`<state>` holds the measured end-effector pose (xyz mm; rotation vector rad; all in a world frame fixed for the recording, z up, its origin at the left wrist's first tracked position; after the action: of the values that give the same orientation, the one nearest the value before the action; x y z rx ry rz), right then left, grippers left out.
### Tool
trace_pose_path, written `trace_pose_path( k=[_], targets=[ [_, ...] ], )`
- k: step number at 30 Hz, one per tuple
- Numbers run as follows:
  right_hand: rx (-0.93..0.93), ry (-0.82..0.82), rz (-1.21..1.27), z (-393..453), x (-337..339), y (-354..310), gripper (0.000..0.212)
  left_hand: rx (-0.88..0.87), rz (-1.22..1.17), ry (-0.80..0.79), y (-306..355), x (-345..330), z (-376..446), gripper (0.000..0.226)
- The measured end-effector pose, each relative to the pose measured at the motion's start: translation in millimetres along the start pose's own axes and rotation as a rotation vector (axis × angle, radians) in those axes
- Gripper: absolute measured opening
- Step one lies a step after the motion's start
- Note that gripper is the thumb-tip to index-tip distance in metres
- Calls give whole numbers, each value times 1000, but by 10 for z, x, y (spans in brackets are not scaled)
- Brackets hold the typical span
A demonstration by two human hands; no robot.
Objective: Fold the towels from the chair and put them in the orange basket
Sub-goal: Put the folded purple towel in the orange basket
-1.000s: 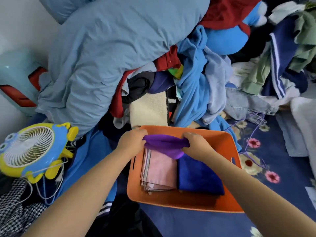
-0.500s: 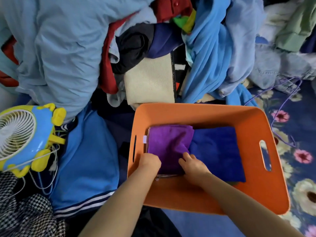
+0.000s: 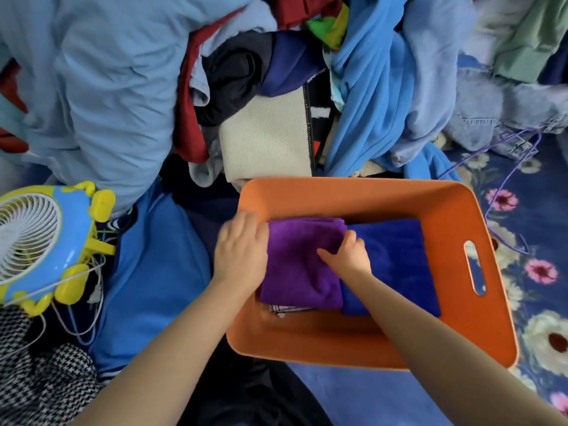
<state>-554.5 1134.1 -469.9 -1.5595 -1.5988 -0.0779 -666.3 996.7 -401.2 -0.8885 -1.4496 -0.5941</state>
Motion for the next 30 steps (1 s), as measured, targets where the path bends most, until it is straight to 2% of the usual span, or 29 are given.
trace_pose_path(
  k=[1, 2, 4, 6, 9, 10, 12, 14, 15, 18, 22, 25, 28, 30],
  targets=[
    [-51, -6, 72, 53, -22, -20, 67, 76, -46, 26, -81, -5, -10, 33],
    [-77, -7, 97, 93, -22, -21, 69, 135, -134, -16, -114, 6, -14, 43],
    [-66, 10, 100, 181, -69, -42, 65, 238, -351, -179, -156, 21, -21, 59],
    [-1, 8, 87, 240, -110, -95, 61, 255, -409, -252, -148, -57, -26, 59],
    [75, -21, 13, 347, -185, -80, 61, 267, -405, -196, -148, -101, -31, 58],
    [74, -8, -80, 345, -195, -60, 62, 272, -413, -181, -155, -99, -30, 58],
    [107, 143, -426, 365, -211, 51, 69, 282, -432, -176, -169, -107, -35, 59],
    [131, 228, -679, 353, -199, 95, 75, 293, -444, -191, -158, -96, -32, 60],
    [142, 227, -776, 329, -184, 81, 73, 292, -443, -203, -148, -96, -35, 61],
    [166, 13, -929, 311, -205, 98, 66, 316, -435, -222, -146, -82, -29, 61],
    [96, -199, -873, 164, -166, 114, 67, 351, -375, -341, -136, -46, -22, 65],
    [102, -294, -774, -117, -15, 123, 62, 334, -375, -364, -113, 23, -68, 67],
    [170, -231, -582, -407, 304, 28, 51, 310, -356, -394, -71, 72, -112, 67],
    [319, -148, -406, -596, 595, -90, 45, 334, -358, -399, -40, 131, -178, 65]
  ],
)
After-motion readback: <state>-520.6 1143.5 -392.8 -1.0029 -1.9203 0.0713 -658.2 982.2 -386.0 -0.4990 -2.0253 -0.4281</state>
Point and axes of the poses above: each hand's wrist, its own z-axis towards the middle knuckle, its own x-axis out of the back of the hand, y = z × x, the point moved 1 cm from there along z, towards the middle knuckle, and after that the axes turned 8 degrees about -y, right-handed, at the moved point
